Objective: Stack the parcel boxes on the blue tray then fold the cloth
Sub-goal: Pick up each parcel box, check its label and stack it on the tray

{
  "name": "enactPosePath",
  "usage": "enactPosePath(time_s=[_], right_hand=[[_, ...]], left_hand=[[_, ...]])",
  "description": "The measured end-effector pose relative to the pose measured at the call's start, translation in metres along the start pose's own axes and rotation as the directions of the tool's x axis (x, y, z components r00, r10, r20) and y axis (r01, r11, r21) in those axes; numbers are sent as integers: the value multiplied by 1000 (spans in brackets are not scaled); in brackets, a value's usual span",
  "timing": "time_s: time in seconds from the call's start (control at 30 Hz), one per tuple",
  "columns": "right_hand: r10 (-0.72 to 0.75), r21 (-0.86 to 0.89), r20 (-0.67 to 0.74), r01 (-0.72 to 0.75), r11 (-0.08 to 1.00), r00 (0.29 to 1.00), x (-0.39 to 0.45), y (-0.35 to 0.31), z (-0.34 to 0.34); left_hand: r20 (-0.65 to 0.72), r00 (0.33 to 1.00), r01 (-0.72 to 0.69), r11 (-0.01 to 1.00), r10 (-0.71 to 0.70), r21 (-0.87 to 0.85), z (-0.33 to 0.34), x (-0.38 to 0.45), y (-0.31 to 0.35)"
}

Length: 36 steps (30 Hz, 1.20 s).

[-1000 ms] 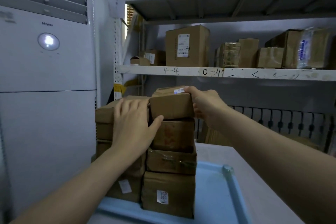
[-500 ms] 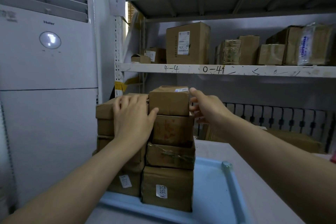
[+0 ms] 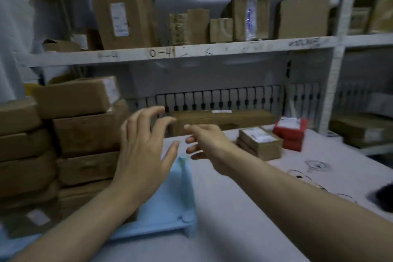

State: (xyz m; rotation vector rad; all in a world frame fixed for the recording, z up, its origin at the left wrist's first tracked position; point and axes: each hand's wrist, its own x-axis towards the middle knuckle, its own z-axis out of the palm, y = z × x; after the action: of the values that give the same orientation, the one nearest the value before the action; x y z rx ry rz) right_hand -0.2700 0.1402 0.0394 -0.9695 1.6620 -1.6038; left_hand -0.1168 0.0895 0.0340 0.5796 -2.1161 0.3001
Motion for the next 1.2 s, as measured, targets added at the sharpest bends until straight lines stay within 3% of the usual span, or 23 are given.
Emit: enactPosePath(time_s=[0.17,0.33,0.43,0.67,0.9,1.2], right_hand=[[132,-8,-169,-135,991,977,-11,44,-97],[171,-27,-356,-194,981,919,-18,77,-178],[204,-59,-418,-250,966,885,-14,95,-205],[102,-228,-511,-249,941,853,29,126,-226],[-74,-458,-587,-256,851,807,84,139,-226],[-80,-454,-625,-278,846,777,119,156,-210]], left_hand=[[293,956,37,980,22,-194,80,-11,57],[592,806,175,947,20,-270,145,-13,102],[694,719,213,940,33,-266,175,-14,119],[761,649,214,961,-7,-174,217,-10,123],[676,736,26,998,25,-66,227,-6,123],[672,740,9,999,26,-49,233,-9,121]])
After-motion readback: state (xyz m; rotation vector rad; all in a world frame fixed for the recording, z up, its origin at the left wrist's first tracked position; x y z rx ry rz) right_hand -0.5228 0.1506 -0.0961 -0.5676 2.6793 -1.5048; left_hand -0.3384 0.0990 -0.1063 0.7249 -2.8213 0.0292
